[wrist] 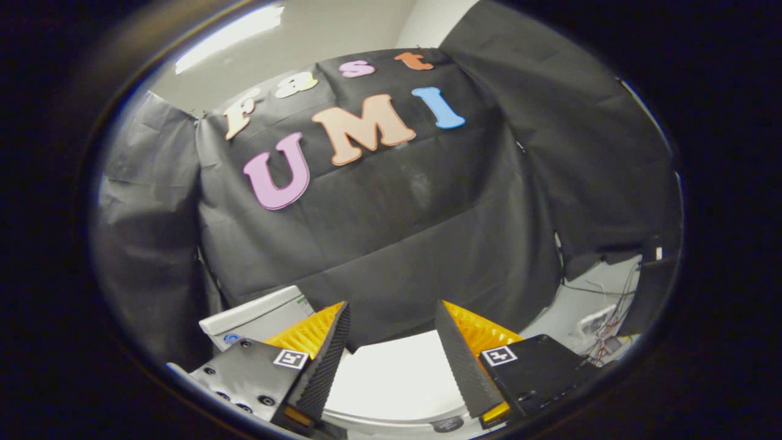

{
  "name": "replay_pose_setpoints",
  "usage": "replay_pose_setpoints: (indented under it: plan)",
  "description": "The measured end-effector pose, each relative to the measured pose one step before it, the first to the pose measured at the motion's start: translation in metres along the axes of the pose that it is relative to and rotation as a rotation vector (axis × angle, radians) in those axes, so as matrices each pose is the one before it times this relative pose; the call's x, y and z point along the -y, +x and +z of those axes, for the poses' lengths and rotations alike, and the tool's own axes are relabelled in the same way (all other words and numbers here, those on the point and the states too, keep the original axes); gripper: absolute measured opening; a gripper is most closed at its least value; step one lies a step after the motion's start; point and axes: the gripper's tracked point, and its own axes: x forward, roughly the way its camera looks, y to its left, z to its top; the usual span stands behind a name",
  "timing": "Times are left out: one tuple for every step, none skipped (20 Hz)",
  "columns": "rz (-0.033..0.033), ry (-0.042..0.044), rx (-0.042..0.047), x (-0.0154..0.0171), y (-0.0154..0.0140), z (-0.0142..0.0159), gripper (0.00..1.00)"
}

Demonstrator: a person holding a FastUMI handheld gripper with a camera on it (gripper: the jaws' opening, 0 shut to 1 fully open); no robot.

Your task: Open the toilet lid.

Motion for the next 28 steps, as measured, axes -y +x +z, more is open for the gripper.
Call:
replay_pose_setpoints:
  plan:
    - [-0.01475,0.01712,0.00058,0.00197,-0.00292,-0.00585,0.87]
    - [-0.02019,0.01278,-0.00465,0.00226,-0.00285,-0.00614,0.87]
    - [-0.01873,0.01191,-0.00558,0.00236,-0.00268,-0.00742,0.87]
    - [-0.01737,0.00824,-0.00784,0.00196,-0.00258,-0.0065,0.87]
    - [-0.0168,0.0107,-0.00868,0.00192,-0.00296,-0.00759,0.87]
    - [-0.01435,0.01003,-0.00814,0.00151,-0.00237,-0.00686,0.87]
    - [-0.01336,0.01024,-0.00658,0.00176,-0.00309,-0.0068,0.87]
    - [-0.01722,0.01322,-0.00093,0.002,-0.00198,-0.00462,0.87]
    - [-0.03118,0.01279,0.00102,0.00621,-0.00087,-0.00496,0.85]
    - [-0.0175,0.01441,0.00428,0.00446,-0.00157,-0.00403,0.83]
    - [-0.00603,0.01759,0.00645,0.00078,-0.00367,-0.00384,0.81]
    - [-0.0017,0.02147,0.00536,0.00062,-0.0021,-0.00257,0.81]
    - [-0.00514,0.02269,0.00551,0.0017,-0.00217,-0.0039,0.81]
    - [-0.01382,0.01974,0.00373,0.00412,-0.00201,-0.00187,0.81]
    - [-0.0137,0.01994,0.00529,0.00575,-0.00191,-0.00421,0.81]
    - [-0.01064,0.02025,0.00464,0.00387,-0.00202,-0.00195,0.81]
    - [-0.00331,0.02536,0.00365,0.00134,-0.00393,-0.00379,0.81]
    - [-0.00043,0.02255,0.00682,0.00102,-0.00386,-0.00319,0.81]
    - [-0.00273,0.01982,0.0067,0.00178,-0.00305,-0.00274,0.81]
    - [-0.00529,0.02031,0.00179,0.0019,-0.00181,-0.00236,0.81]
    - [-0.00498,0.01924,0.00565,0.00297,-0.00255,-0.00338,0.81]
    - [-0.00403,0.01691,0.00589,0.00215,-0.00254,-0.00188,0.81]
    - [-0.00843,0.01269,0.00983,0.00204,-0.00394,-0.00108,0.81]
    - [-0.01751,0.0104,0.01226,0.00503,-0.0015,-0.00049,0.81]
    - [-0.01803,0.00917,0.00831,0.00633,-0.00146,-0.00168,0.81]
    - [-0.00731,0.0136,-0.00141,0.00506,-0.00173,-0.00267,0.81]
    - [-0.00022,0.01851,-0.00652,0.001,-0.00317,-0.00492,0.81]
    - [-0.00066,0.01517,-0.0066,0.0011,-0.00154,-0.00305,0.81]
